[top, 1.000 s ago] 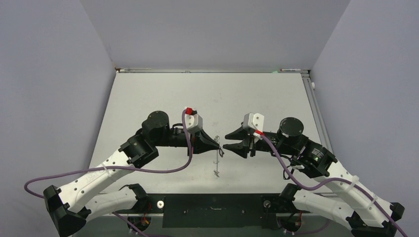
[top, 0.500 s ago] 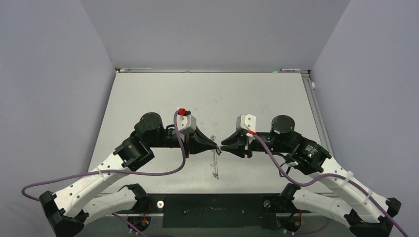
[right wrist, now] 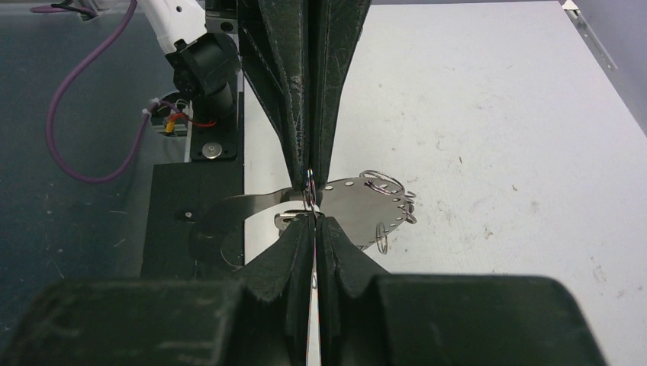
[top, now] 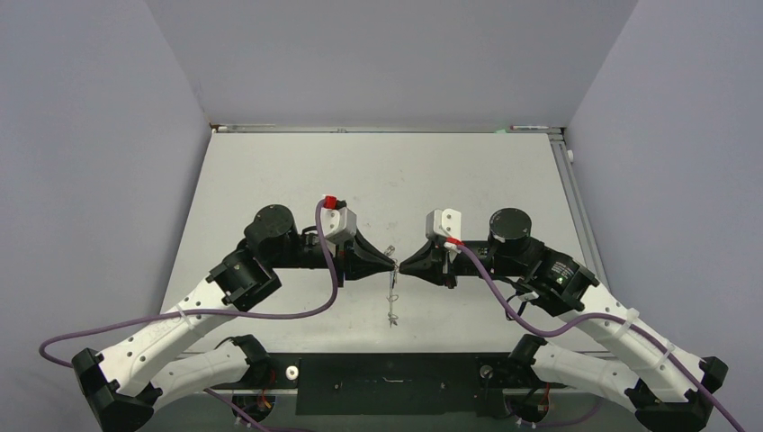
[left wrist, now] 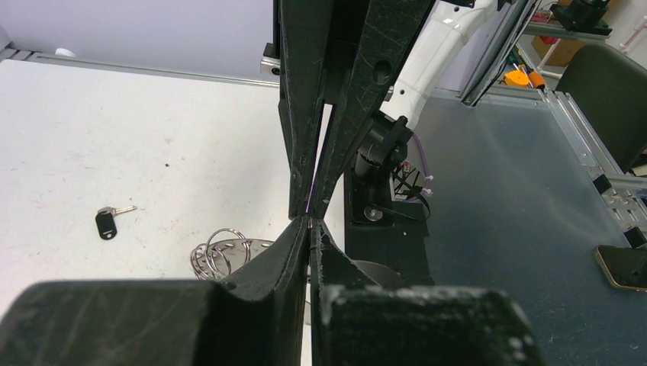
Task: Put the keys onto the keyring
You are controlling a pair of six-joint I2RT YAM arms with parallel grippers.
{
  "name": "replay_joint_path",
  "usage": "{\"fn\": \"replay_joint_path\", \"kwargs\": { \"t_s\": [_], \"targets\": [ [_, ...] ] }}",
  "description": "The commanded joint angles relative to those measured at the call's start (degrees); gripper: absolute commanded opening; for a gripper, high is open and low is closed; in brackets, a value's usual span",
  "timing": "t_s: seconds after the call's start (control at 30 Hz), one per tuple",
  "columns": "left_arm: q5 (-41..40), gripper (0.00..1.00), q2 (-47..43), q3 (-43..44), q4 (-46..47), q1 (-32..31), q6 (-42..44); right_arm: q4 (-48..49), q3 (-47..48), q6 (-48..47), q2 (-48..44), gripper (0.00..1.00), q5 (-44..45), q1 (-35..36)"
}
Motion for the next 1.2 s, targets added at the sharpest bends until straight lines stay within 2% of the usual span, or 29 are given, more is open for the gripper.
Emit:
{"fn": "replay_joint_path", "kwargs": {
  "t_s": [0.0,0.63,1.17],
  "targets": [
    [1.04,0.00,-0.92,0.18,5.34,0.31,-1.07,2.43,1.94,-0.82,0.10,0.05,-1.47,0.21],
    [-3.93,0.00,-2.16,-2.46,13.79,1.54,-7.34,7.61,-2.67,3.14,-2.17,0.05,0.99,0.23],
    [-4.21,0.00,-2.95,-4.44,19.13,3.95,-11.23,9.43,-4.78,5.82,-1.47,0.05,2.05,0.17]
  ]
}}
